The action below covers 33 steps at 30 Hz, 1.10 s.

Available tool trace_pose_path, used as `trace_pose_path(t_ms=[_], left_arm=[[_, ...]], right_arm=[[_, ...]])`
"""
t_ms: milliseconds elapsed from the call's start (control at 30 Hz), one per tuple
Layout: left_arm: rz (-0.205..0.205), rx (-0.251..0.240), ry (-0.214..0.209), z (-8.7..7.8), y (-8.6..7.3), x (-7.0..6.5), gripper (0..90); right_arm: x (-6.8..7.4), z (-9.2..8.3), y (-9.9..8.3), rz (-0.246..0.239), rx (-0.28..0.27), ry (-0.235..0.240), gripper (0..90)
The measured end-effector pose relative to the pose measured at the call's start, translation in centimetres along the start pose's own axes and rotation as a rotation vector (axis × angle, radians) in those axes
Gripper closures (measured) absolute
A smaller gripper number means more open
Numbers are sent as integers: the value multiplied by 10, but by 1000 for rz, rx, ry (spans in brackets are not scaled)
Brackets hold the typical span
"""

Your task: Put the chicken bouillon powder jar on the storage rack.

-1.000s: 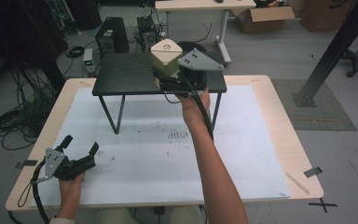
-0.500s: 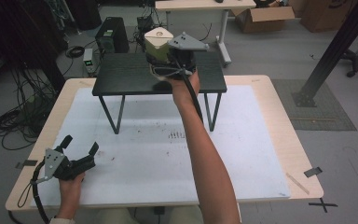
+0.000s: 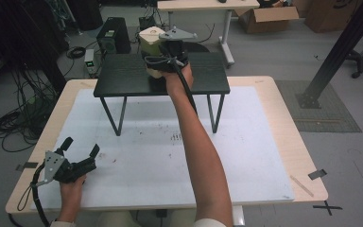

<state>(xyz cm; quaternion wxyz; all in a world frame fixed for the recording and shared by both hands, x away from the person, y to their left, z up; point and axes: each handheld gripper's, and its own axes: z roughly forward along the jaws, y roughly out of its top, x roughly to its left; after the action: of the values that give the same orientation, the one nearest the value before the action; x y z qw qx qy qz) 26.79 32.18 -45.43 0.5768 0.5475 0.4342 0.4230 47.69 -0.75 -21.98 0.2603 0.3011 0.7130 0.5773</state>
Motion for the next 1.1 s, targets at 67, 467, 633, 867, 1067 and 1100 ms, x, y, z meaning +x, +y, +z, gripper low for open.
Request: trace_pose_path(t_ms=[67, 467, 633, 867, 1067, 1100], left_arm=[[0, 0, 0, 0, 0, 0, 3], [3, 4, -1, 0, 0, 0, 2], [2, 1, 0, 0, 0, 0, 2], [1, 0, 0, 0, 0, 0, 2], [3, 2, 1, 0, 0, 0, 2], [2, 1, 1, 0, 0, 0, 2]], right_arm=[[-1, 7, -1, 7, 31, 15, 290], [-8, 13, -6, 52, 65, 39, 289], [-8, 13, -7, 53, 66, 40, 287], [-7, 13, -7, 60, 65, 39, 268], [-5, 11, -7, 47, 70, 11, 182], [-4, 11, -7, 52, 65, 10, 142]])
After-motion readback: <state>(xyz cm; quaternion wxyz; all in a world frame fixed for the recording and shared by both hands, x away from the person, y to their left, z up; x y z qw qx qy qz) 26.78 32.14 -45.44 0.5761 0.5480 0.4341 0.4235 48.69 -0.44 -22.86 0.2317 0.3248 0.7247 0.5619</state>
